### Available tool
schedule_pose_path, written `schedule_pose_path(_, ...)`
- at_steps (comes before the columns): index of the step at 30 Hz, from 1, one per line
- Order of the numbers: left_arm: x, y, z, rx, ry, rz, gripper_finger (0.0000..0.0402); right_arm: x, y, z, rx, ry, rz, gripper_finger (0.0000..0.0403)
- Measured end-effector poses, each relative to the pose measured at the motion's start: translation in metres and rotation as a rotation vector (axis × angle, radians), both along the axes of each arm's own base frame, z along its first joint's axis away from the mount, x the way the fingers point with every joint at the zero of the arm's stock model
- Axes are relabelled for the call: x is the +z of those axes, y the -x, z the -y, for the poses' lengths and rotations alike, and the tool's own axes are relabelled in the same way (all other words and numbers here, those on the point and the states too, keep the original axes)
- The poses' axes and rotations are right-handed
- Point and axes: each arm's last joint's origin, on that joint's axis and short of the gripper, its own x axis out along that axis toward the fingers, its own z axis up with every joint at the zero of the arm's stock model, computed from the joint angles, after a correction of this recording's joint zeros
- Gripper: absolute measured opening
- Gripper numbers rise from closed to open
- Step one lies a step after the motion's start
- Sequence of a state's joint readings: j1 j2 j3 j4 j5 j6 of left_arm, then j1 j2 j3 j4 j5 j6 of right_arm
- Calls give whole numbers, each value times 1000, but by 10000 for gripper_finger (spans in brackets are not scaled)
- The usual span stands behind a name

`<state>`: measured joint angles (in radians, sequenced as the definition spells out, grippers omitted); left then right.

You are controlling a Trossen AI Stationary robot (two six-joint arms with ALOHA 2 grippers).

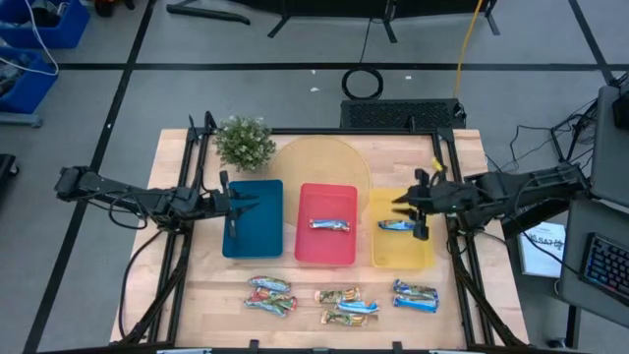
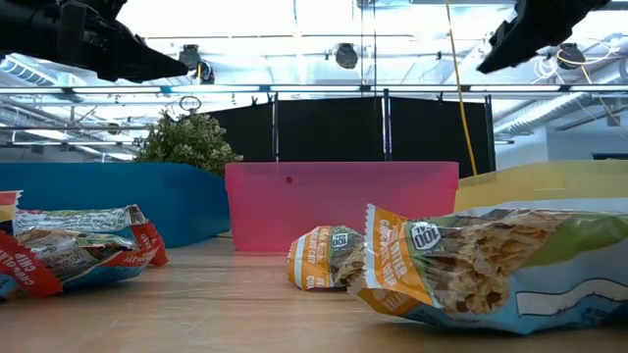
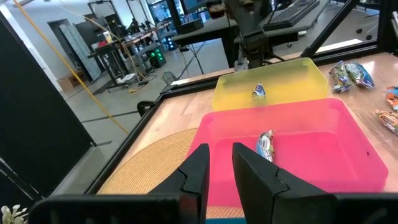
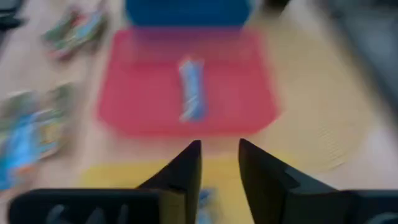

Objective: Pick and place Granola Bars by type
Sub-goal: Put the red granola bar into the blue bin

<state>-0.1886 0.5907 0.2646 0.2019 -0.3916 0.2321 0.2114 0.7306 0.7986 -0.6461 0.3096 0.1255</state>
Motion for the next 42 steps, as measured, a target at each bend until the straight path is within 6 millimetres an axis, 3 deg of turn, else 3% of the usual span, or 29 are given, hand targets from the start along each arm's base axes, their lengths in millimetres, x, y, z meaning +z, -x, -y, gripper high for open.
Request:
schedule_pose_path(5,-3,0,0,1,-3,-29,79,-19,4,-3,80,223,225,9)
schedule_pose_path(9,-5,1,0,4,15,-48,79,-36,9,1,92,304,368,4)
schedule_pose_path(18,-5,1,0,3,16,-45,79,-63,30,10,103,269,536,0)
schedule_pose_path(26,-5,0,3,-112,21,-56,79,-110,29,15,-27,311,565,0)
schedule_pose_path(30,-4,-3,4,-135,18,-42,79,-106,30,16,-97,304,631,0)
schedule_pose_path(32,0,-5,6,-118,48,-68,79,-112,29,16,-87,289,578,0)
schedule_pose_path(37,24,-24,28,-38,96,-231,79,-111,29,16,-88,277,590,0)
schedule_pose_path(42,47,-56,78,-143,52,-432,79,-110,29,16,-86,280,601,0)
